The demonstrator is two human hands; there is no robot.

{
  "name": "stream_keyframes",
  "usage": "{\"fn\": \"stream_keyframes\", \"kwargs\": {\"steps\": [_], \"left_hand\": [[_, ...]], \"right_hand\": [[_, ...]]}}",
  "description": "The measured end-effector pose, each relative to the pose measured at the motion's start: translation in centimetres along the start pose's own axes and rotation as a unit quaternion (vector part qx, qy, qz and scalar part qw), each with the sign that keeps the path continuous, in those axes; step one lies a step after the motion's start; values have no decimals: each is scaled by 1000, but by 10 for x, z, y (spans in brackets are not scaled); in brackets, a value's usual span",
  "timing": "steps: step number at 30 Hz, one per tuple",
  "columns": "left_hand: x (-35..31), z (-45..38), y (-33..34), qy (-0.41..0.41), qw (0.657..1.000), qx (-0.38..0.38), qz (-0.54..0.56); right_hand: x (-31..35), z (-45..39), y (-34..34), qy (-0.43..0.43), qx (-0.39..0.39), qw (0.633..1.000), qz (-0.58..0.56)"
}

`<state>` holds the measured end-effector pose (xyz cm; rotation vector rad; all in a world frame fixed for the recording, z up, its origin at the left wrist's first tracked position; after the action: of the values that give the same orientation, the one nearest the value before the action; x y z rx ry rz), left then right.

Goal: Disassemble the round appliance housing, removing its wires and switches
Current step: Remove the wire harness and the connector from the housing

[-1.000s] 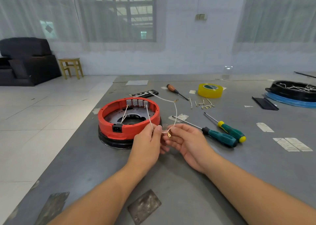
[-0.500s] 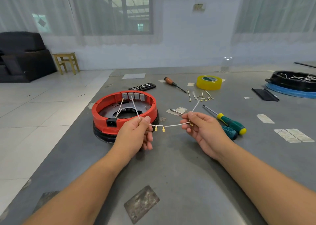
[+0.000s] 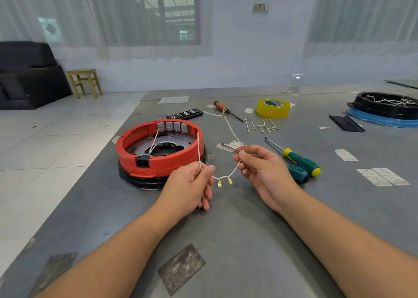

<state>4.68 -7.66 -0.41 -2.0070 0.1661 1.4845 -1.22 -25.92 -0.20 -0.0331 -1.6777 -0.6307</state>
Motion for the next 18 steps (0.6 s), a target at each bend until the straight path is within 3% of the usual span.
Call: {"fn": "stream_keyframes", "kwargs": {"steps": [4,9,18], "left_hand": [[5,-4,-5,-13,999,-16,29],[1,-8,3,-5,998,-43,49],[-34,-41,42,1,989,-46,143]], "right_hand": [[-1,0,-1,5,-10,1000,-25],[-3,5,10,-24,39,990,135],[15,7,-15,-60,-80,985,141]]}}
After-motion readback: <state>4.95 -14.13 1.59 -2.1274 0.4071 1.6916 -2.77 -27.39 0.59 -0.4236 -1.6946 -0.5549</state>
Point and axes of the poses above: each hand's wrist, its own z-axis away from the middle knuckle, its own y-axis out of the palm, x = y × z, the point moved 6 cm from there along -z, towards the middle knuckle, and after that the axes turned 1 degree about x, right-handed, at the moved point
